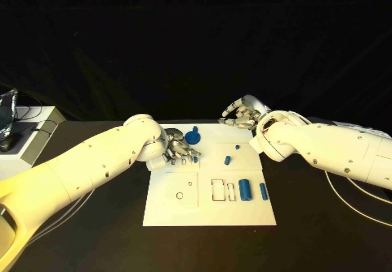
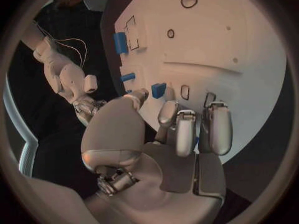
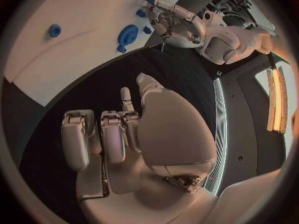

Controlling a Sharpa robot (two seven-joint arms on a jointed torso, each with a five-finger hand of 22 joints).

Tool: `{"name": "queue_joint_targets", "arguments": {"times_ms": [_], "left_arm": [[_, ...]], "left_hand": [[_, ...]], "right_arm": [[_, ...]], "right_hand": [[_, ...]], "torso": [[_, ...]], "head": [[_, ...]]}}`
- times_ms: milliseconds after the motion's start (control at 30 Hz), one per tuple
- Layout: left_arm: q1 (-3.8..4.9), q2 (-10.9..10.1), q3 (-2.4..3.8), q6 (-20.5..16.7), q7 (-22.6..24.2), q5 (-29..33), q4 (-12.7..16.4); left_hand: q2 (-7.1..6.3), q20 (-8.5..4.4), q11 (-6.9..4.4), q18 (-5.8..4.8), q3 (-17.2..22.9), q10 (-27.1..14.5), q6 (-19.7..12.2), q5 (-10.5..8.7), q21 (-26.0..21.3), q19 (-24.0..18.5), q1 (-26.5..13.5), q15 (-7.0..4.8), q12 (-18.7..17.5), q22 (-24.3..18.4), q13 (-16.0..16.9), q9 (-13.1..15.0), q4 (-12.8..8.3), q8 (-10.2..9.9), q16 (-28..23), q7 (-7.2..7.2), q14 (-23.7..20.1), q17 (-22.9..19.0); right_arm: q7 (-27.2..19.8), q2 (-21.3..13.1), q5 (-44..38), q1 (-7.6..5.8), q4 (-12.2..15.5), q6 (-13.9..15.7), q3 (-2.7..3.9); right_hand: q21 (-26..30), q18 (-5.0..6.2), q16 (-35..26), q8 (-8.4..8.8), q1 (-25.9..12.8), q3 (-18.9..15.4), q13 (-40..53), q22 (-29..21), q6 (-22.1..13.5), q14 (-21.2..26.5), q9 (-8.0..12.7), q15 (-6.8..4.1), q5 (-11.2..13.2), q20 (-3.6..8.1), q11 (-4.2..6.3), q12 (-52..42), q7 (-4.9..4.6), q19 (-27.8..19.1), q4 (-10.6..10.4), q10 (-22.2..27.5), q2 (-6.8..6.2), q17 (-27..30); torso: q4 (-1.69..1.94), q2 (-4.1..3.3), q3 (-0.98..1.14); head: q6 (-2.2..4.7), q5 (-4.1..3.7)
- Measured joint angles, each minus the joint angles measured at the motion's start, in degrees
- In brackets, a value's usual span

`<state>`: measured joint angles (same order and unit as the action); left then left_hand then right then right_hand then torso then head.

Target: Assemble the parts on the task board

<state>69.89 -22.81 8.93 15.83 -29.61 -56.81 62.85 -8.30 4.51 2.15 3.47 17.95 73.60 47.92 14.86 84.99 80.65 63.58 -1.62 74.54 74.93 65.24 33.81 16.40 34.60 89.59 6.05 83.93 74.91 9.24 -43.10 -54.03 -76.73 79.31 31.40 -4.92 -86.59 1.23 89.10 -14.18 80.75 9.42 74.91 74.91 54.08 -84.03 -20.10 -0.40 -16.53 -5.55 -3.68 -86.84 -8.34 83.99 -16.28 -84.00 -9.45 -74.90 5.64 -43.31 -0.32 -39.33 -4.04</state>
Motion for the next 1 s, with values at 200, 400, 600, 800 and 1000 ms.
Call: {"name": "queue_joint_targets", "arguments": {"times_ms": [200, 400, 600, 800, 1000], "left_arm": [[-0.01, 0.19, -0.03, 0.25, 0.0, 0.12, -0.11], [-0.01, 0.3, -0.06, 0.45, 0.0, 0.28, -0.22], [-0.01, 0.36, -0.07, 0.56, 0.01, 0.55, -0.29], [-0.01, 0.38, -0.06, 0.61, 0.06, 0.9, -0.29], [0.03, 0.32, -0.03, 0.61, 0.13, 1.55, -0.27]], "left_hand": [[0.02, 0.0, 0.0, 0.0, 0.58, 0.0, -0.2, 0.0, 0.0, 0.0, 0.69, 0.0, 0.0, 0.0, 0.0, 0.37, -0.2, 0.0, 0.0, 0.2, 0.0, 0.0], [0.02, 0.0, 0.0, 0.0, 1.96, 0.0, -0.2, 0.0, 0.0, 0.0, 2.81, 0.0, 0.0, 0.0, 0.0, 0.9, -0.32, -0.21, 0.0, 0.2, 0.0, 0.0], [0.12, 0.0, 0.0, 0.0, 3.4, 0.0, -0.2, 0.0, 0.0, 0.0, 4.64, 0.0, 0.0, 0.0, -0.02, 1.4, -0.57, -0.21, 0.0, 0.2, 0.0, 0.0], [0.24, 0.0, -0.2, 0.0, 5.91, -0.2, -0.2, -0.01, 0.0, 0.0, 7.01, 0.0, -0.4, 0.0, -0.36, 1.93, -1.22, -0.54, 0.0, 0.2, 0.0, 0.0], [-0.22, -0.05, -0.46, 0.0, 11.45, -2.34, -0.54, -0.23, -0.25, -1.24, 9.23, 0.0, -2.8, -0.8, -3.15, 2.68, -3.11, -1.03, 0.0, 0.29, 0.0, 0.0]], "right_arm": [[0.04, 0.04, -0.01, 0.0, -0.02, -0.05, 0.0], [0.08, 0.08, -0.01, 0.0, -0.05, -0.1, 0.0], [0.12, 0.09, -0.03, 0.0, -0.08, -0.17, 0.0], [0.16, 0.09, -0.05, 0.01, -0.13, -0.22, 0.0], [0.2, 0.09, -0.07, 0.02, -0.26, -0.28, 0.0]], "right_hand": [[0.0, 0.0, 0.0, 0.0, 0.0, 0.0, 0.0, 0.0, 0.0, 0.0, 0.0, 0.0, 0.0, 0.0, 0.0, 0.0, 0.0, 0.0, 0.0, 0.0, 0.0, 0.0], [0.0, 0.0, 0.0, 0.0, 0.0, 0.0, -0.01, 0.0, 0.0, 0.0, 0.0, 0.0, 0.0, 0.0, 0.0, 0.0, 0.0, 0.0, 0.0, 0.0, 0.0, 0.0], [0.0, 0.0, 0.0, 0.0, 0.0, 0.0, 0.03, -0.01, 0.0, 0.0, 0.01, 0.0, 0.0, 0.0, 0.0, 0.0, 0.0, 0.0, 0.0, 0.0, 0.0, 0.0], [0.0, 0.0, 0.0, 0.0, 0.0, 0.0, 0.04, -0.01, 0.0, 0.0, 0.01, 0.0, 0.0, 0.0, 0.0, 0.0, 0.0, 0.0, 0.0, 0.0, 0.0, 0.0], [0.0, 0.0, 0.0, -0.25, 0.0, 0.0, 0.03, 0.03, -0.2, 0.0, -0.22, 0.0, 0.0, 0.0, 0.0, 0.0, 0.21, 0.0, 0.0, 0.0, 0.0, 0.0]], "torso": [[0.0, 0.05, -0.01], [0.02, 0.08, -0.01], [0.03, 0.09, -0.03], [0.03, 0.09, -0.03], [0.03, 0.12, 0.01]], "head": [[-0.19, -0.04], [-0.27, -0.03], [-0.37, -0.03], [-0.46, -0.01], [-0.52, 0.01]]}}
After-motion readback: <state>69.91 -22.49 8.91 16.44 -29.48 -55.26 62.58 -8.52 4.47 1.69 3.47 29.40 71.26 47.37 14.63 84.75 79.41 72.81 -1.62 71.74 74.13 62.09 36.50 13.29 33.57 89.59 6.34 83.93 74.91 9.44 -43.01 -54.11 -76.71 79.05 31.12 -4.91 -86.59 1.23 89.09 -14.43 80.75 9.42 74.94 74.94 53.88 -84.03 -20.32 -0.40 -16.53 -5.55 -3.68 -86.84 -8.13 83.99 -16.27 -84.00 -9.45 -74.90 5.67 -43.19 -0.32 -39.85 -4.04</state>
